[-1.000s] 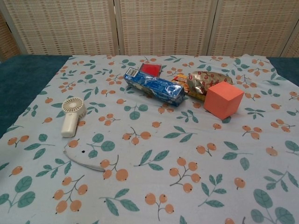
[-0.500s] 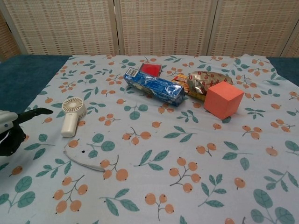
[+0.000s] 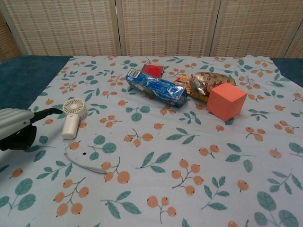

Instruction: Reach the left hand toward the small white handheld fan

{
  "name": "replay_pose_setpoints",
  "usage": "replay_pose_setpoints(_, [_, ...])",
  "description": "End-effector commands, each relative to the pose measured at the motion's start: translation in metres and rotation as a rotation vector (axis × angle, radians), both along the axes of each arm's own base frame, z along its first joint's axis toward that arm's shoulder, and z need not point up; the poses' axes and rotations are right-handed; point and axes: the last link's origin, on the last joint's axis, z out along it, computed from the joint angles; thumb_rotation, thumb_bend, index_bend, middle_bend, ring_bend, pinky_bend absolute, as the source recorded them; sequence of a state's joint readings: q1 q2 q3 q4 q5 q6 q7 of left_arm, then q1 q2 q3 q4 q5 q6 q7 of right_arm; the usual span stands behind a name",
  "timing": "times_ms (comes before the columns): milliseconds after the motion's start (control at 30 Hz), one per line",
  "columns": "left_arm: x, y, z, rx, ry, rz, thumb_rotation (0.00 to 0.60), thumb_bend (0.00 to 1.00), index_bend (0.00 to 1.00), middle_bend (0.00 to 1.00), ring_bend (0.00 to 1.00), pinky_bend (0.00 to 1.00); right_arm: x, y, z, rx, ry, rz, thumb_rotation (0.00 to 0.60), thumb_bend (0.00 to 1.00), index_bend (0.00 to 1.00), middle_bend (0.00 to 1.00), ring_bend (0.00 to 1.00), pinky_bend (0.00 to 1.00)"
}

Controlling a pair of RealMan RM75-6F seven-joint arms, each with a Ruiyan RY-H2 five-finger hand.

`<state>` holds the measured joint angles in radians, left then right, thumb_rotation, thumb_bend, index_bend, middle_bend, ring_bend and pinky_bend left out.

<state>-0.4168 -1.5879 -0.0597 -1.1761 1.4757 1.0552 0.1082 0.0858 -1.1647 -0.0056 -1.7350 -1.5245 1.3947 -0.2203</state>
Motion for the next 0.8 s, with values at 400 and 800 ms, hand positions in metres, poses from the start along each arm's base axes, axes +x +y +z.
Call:
replay_pose_setpoints(400, [0.015,0.002,-0.011,-0.023,0.006,-0.044,0.6,1.0,0.0,0.95,0.83,0.87,0.0,0.0,0.002,-0.007,-0.001,-0.001,0.6,0.16,0.0,0.0,0.0,0.0])
replay_pose_setpoints(800, [0.011,0.003,-0.014,-0.037,0.027,-0.03,0.6,1.0,0.0,0.96,0.83,0.87,0.0,0.0,0.004,-0.012,-0.002,-0.001,0.6,0.16,0.0,0.0,0.0,0.0])
